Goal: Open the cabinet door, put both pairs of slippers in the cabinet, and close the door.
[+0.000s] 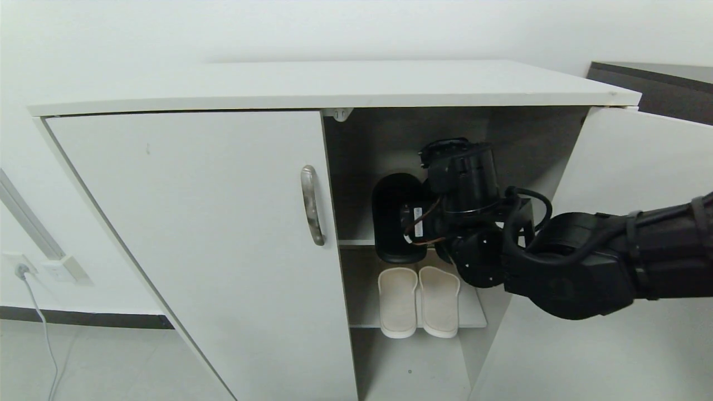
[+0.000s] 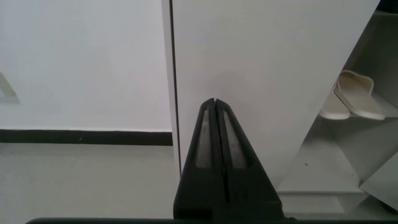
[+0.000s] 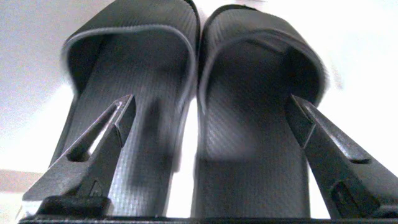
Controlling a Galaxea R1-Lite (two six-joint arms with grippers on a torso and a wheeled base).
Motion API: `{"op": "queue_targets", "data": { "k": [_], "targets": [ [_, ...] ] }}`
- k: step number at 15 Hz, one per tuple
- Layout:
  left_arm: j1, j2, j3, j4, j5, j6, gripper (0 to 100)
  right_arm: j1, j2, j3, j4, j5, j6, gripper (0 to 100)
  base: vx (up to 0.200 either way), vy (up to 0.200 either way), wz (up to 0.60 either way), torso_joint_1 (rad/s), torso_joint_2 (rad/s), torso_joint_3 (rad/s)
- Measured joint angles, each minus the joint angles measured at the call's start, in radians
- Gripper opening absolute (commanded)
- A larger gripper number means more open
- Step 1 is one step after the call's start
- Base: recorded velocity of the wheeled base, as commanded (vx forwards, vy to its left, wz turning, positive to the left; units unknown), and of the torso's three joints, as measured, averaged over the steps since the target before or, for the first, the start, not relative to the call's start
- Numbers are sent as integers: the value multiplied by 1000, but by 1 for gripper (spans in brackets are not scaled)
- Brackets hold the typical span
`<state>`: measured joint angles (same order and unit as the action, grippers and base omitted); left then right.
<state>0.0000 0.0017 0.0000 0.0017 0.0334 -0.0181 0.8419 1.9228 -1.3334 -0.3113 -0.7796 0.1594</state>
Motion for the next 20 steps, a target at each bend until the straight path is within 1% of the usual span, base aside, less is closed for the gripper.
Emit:
{"op": "queue_targets", "data": {
  "k": [4,5,7,9,13,15,17,20],
  "targets": [
    [0,0,0,0,0,0,0,33,-101,126,-17,11,4,100,0,0,0,0,0,0],
    [0,0,0,0,0,0,0,40,-121,164,-46,24,2,0,0,0,0,0,0,0],
    [0,0,0,0,0,0,0,51,-154,235,-113,53,-2,0,0,0,0,0,0,0],
    [0,0,0,0,0,0,0,55,-173,288,-161,106,0,0,0,0,0,0,0,0],
    [0,0,0,0,-1,0,0,57,-197,390,-279,247,-5,0,0,0,0,0,0,0],
    [0,0,0,0,-1,0,0,57,-199,440,-344,339,-5,0,0,0,0,0,0,0],
    [0,0,0,0,-3,0,0,57,-197,470,-382,392,-6,0,0,0,0,0,0,0],
    [0,0,0,0,-3,0,0,60,-192,485,-394,396,-7,0,0,0,0,0,0,0]
  ]
}}
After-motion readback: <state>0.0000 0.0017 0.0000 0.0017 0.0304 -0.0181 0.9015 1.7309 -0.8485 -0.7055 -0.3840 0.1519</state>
